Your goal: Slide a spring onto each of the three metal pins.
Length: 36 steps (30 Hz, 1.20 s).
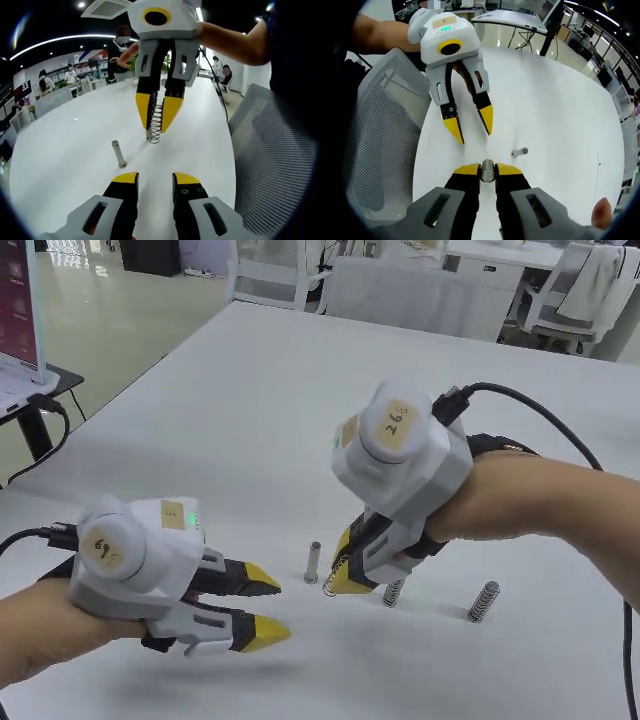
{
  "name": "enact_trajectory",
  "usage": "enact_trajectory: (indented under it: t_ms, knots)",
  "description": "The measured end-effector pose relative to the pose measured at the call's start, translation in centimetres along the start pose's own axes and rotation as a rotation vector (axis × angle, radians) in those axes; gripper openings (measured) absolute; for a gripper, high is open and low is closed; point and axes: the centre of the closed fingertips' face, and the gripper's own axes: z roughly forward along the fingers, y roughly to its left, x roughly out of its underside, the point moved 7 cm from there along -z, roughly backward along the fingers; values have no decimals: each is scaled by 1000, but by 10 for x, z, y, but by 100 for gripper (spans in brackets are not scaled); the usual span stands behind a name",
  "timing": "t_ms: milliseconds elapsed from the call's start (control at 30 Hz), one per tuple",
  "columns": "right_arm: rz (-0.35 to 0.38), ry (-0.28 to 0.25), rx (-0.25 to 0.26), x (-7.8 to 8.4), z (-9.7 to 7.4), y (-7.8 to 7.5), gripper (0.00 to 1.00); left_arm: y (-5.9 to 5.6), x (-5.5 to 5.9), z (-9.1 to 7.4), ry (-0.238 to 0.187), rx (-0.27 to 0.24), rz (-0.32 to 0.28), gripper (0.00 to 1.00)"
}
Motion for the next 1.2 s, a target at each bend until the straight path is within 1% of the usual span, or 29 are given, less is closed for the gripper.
enact_trajectory:
  t_ms: [267, 500, 600, 800, 1000, 1200]
  knots:
    - [-2, 10, 3, -3, 1, -8, 9, 0, 5, -1, -6, -12, -20, 20]
    - [-5, 15, 16, -5, 0, -18, 9, 0, 9, -1, -10, -25, -38, 22]
    - [-6, 12, 18, -7, 0, -22, 9, 0, 12, -1, -6, -29, -42, 24]
    - [-10, 13, 22, -9, 1, -25, 9, 0, 13, -3, -14, -40, -61, 28]
    - [-22, 23, 38, -8, 2, -30, 9, -1, 14, -5, -20, -45, -74, 32]
    - [-25, 22, 45, -11, 3, -35, 9, -3, 16, -7, -28, -50, -93, 38]
